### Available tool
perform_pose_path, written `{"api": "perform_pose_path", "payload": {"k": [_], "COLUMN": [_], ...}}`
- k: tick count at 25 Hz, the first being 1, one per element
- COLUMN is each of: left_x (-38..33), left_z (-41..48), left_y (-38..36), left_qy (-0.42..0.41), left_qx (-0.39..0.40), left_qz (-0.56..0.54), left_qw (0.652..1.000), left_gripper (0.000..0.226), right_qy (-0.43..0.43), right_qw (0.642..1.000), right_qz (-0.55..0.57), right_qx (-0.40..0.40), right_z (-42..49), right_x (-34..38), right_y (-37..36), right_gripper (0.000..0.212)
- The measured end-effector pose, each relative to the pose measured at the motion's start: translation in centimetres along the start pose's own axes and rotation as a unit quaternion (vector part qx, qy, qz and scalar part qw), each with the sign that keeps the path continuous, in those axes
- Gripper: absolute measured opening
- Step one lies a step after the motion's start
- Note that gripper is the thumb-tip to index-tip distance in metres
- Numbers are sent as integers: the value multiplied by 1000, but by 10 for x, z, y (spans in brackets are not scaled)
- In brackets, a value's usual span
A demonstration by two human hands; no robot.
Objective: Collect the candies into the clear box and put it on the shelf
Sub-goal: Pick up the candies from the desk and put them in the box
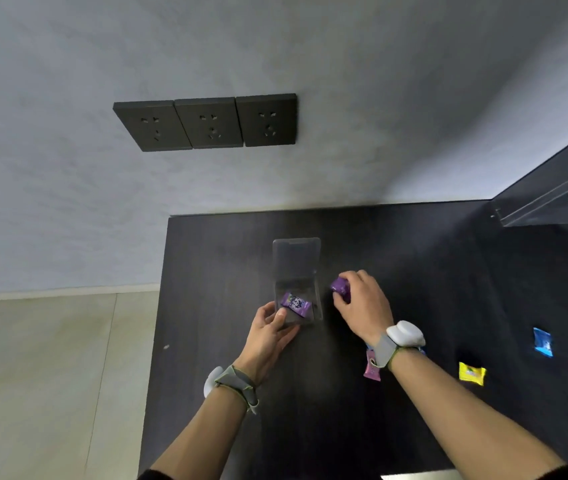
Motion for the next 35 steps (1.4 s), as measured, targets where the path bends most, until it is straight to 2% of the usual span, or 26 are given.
{"api": "perform_pose_path", "payload": {"k": [9,15,19,24,29,33,35], "left_x": [36,47,57,69,78,79,81], "left_z": [-3,-7,-9,-15,-25,-31,-31], "left_y": [-22,-26,-23,-18,-12,-8,-7], "left_qy": [39,49,64,77,91,103,106], "left_qx": [39,48,56,57,51,47,48], "left_qz": [57,62,68,81,97,108,112], "left_qw": [997,996,994,992,990,988,987], "left_gripper": [30,29,30,34,32,28,27], "right_qy": [15,-26,-56,-93,-101,-103,-113], "right_qw": [995,993,995,995,990,990,991], "right_qz": [85,84,76,-25,-79,-83,-50], "right_qx": [-40,-77,-41,17,66,56,45], "right_z": [-68,-101,-118,-132,-138,-137,-140], "right_x": [16,-12,-38,-55,-64,-60,-61], "right_y": [4,5,-12,-44,-74,-76,-74], "right_gripper": [47,28,27,28,48,31,23]}}
Point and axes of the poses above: each hand's wrist, its own z-axis towards the middle knuckle, its own y-axis out of the back of the hand, x = y × z, the point moved 8 cm from there along z, towards the middle knuckle, and after that the axes turned 13 degrees about x, right-handed, at the moved point
